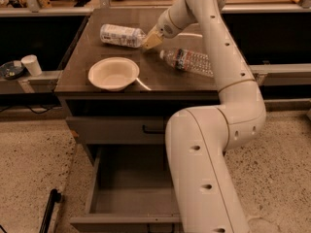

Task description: Place blue plastic bottle into middle drawer

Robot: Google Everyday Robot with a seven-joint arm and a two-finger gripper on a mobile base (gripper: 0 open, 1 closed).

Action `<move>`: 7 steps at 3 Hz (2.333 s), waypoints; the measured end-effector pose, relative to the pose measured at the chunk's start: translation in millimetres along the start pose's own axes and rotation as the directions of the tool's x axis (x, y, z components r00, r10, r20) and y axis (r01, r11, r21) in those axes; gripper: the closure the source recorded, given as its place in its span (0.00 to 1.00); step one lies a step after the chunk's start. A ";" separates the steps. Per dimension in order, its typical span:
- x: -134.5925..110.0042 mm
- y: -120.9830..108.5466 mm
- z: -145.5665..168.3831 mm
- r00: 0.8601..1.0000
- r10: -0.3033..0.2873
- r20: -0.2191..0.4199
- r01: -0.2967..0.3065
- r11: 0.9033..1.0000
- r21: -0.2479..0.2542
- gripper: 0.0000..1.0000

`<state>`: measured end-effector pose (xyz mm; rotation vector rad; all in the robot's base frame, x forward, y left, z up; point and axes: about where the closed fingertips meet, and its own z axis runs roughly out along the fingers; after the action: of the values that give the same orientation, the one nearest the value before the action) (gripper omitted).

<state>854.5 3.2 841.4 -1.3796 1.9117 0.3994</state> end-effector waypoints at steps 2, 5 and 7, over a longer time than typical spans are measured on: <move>-32.9 10.5 -8.1 0.976 -0.170 -0.138 0.175 0.984 0.024 1.00; -60.2 7.6 -54.1 0.958 -0.283 -0.054 0.286 0.955 0.078 1.00; -42.9 37.5 -69.3 0.957 -0.286 0.057 0.281 0.956 0.081 1.00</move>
Offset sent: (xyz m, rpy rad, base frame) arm -0.0478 0.0347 0.0454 -0.3418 -0.1538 0.1096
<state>800.6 3.3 913.2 -1.5440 1.6264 0.2305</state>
